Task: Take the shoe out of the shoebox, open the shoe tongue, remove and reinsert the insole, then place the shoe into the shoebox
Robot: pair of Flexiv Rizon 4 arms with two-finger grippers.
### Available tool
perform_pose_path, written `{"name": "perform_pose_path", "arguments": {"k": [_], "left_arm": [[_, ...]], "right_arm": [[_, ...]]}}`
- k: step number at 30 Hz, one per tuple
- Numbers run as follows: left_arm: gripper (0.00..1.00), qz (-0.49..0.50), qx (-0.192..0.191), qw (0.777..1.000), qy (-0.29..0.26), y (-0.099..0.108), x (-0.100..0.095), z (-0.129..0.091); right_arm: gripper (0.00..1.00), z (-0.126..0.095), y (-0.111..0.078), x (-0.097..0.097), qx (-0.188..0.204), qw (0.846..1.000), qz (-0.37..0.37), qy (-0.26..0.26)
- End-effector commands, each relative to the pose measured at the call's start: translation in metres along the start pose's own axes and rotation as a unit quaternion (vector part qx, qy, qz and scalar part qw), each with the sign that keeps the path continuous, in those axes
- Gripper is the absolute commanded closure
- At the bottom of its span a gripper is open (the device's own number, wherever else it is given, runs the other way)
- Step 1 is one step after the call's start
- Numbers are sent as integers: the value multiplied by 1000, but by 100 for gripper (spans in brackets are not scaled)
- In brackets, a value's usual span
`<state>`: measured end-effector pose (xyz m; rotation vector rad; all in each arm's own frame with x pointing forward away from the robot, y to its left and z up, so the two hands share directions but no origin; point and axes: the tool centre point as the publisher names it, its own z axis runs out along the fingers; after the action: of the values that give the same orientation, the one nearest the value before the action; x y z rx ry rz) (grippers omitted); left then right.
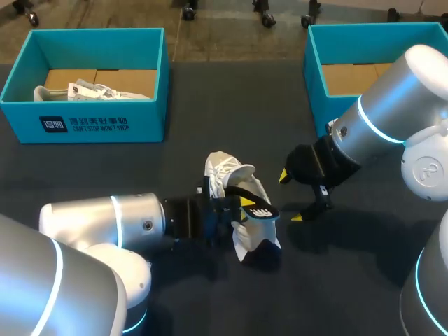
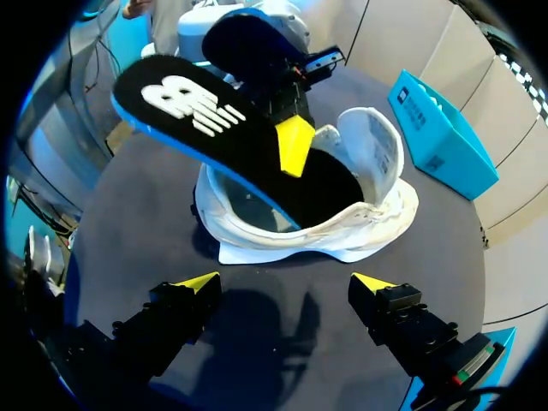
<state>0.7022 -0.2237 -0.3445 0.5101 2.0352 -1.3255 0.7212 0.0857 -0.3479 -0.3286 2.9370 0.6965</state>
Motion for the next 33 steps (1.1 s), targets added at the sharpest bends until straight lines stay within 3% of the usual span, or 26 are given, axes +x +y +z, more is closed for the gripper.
{"name": "perform_pose_path", "arguments": {"k": [1, 8, 12, 13, 14, 15, 20, 26, 28, 33], "left_arm": [[100, 3, -5, 1000, -2, 8, 1, 8], [100, 10, -20, 1000, -5, 21, -1, 8], [98, 9, -16, 1000, -10, 15, -4, 4], [77, 9, -12, 1000, -10, 12, -5, 3], [69, 10, -8, 1000, -11, 9, -6, 3], [67, 11, -5, 1000, -10, 5, -7, 2], [76, 18, 5, 1000, -7, -10, -10, 0], [77, 11, 3, 1000, -1, -14, -7, -3], [100, 11, 3, 1000, 0, -15, -6, -2], [100, 16, 0, 1000, 2, -6, -1, 5]], "right_arm": [[0, 0, 0, 1, 0, 1000, 0, -1], [0, 0, 0, 1, 0, 1000, 0, -1], [0, 0, 0, 1, 0, 1000, 0, -1], [0, 0, 0, 1, 0, 1000, 0, -1], [0, 0, 0, 1, 0, 1000, 0, -1], [0, 0, 0, 1, 0, 1000, 0, -1], [0, 0, 0, 1, 0, 1000, 0, -1], [0, 0, 0, 1, 0, 1000, 0, -1], [0, 0, 0, 1, 0, 1000, 0, -1], [0, 0, 0, 1, 0, 1000, 0, -1]]}}
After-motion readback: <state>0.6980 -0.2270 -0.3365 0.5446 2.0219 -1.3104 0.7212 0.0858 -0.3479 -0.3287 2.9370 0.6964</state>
